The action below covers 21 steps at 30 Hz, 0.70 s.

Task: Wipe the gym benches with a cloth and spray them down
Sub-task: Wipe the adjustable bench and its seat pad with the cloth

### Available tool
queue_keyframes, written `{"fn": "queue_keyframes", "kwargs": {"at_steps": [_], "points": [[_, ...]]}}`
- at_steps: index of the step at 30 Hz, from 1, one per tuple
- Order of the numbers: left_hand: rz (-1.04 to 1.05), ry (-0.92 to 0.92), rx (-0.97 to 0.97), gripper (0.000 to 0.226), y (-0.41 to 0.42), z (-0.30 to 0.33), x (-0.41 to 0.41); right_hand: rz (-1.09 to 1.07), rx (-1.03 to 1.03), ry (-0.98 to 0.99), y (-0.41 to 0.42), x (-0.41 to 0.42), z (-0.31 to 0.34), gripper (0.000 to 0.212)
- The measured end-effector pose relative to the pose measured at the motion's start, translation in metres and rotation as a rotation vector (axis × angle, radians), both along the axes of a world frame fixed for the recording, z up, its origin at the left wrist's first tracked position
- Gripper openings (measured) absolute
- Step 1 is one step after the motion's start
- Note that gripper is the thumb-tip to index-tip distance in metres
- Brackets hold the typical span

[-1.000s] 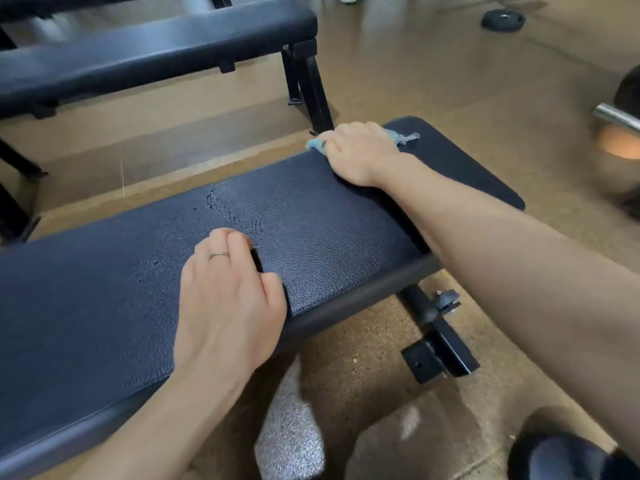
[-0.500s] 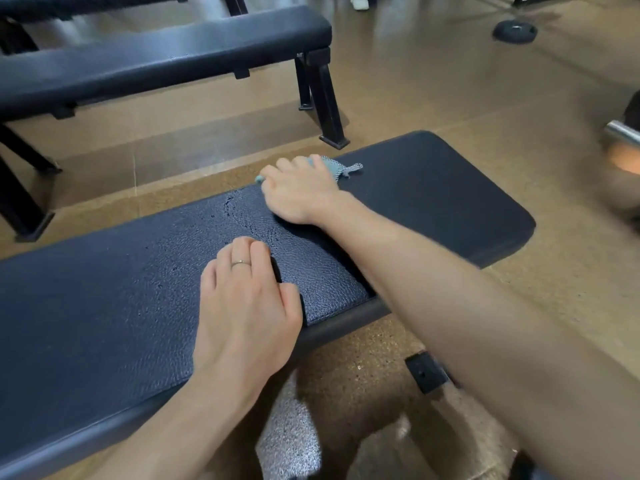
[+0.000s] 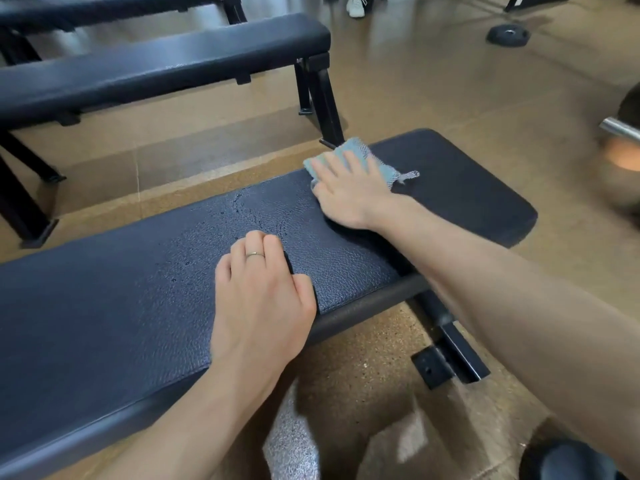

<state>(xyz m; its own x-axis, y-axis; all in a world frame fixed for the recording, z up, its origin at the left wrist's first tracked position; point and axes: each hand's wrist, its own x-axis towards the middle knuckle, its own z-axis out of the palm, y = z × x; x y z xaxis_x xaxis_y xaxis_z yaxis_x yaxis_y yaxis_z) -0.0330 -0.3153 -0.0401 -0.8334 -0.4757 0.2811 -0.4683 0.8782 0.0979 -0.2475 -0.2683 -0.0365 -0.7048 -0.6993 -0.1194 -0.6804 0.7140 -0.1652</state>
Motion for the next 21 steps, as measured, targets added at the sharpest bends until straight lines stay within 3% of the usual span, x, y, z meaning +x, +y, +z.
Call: {"fn": "queue_keyframes", "kwargs": {"at_steps": [3, 5, 8, 12, 18, 21], "points": [[-0.003, 0.007, -0.008, 0.021, -0.002, -0.003, 0.001, 0.201, -0.046, 0.000, 0.007, 0.059, -0.003, 0.055], [-0.008, 0.019, -0.003, 0.022, -0.002, -0.003, 0.001, 0.238, -0.019, 0.023, 0.024, 0.044, -0.002, 0.057], [-0.005, 0.033, 0.009, 0.023, -0.002, -0.004, 0.001, 0.055, 0.080, 0.071, 0.060, -0.007, 0.001, 0.067], [0.005, 0.016, 0.069, 0.032, -0.004, -0.002, 0.002, -0.113, 0.092, 0.028, 0.072, 0.013, 0.000, 0.056], [-0.106, -0.039, -0.126, 0.034, -0.029, 0.010, 0.042, 0.168, -0.056, 0.045, 0.057, 0.150, 0.001, 0.054], [-0.035, -0.018, -0.120, 0.038, -0.057, 0.009, 0.081, 0.271, -0.076, 0.037, 0.069, 0.150, 0.005, 0.057]]}}
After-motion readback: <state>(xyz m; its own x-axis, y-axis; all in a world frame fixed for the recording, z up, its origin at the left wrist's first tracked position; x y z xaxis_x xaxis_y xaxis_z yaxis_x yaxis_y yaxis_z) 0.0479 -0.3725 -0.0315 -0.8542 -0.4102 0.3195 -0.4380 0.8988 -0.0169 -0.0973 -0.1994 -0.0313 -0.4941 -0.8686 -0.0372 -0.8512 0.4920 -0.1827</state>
